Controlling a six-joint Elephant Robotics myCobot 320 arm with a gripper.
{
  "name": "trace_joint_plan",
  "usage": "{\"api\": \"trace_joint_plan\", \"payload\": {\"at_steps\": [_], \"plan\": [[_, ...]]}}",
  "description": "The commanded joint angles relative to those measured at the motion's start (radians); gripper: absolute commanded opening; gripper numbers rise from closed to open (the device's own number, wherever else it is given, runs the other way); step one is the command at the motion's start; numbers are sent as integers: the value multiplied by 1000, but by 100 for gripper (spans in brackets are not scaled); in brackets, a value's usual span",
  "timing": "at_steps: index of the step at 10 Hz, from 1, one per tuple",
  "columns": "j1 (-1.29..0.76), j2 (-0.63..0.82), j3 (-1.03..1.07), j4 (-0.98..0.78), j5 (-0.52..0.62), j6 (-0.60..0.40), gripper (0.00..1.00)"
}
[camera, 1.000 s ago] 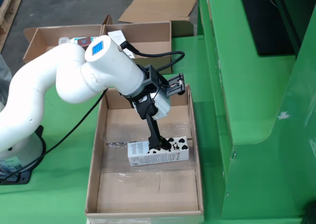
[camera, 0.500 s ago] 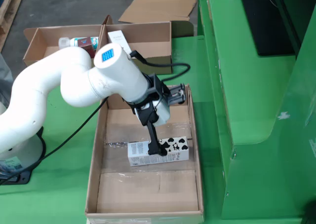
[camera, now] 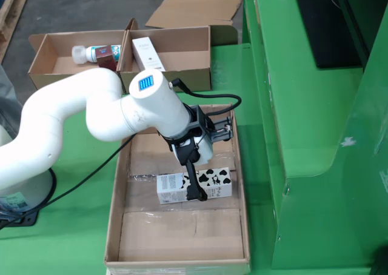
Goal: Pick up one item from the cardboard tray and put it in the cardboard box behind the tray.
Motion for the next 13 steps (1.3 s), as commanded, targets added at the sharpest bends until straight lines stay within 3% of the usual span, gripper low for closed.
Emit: {"api": "trace_joint_plan", "payload": {"at_steps": [1, 6, 7, 13], "plan": [[-7, -35, 28, 143, -16, 23, 100], [5, -125, 28, 284, -73, 35, 100], [14, -195, 28, 410, -174, 45, 100], [2, -230, 28, 397, -153, 60, 100]]}}
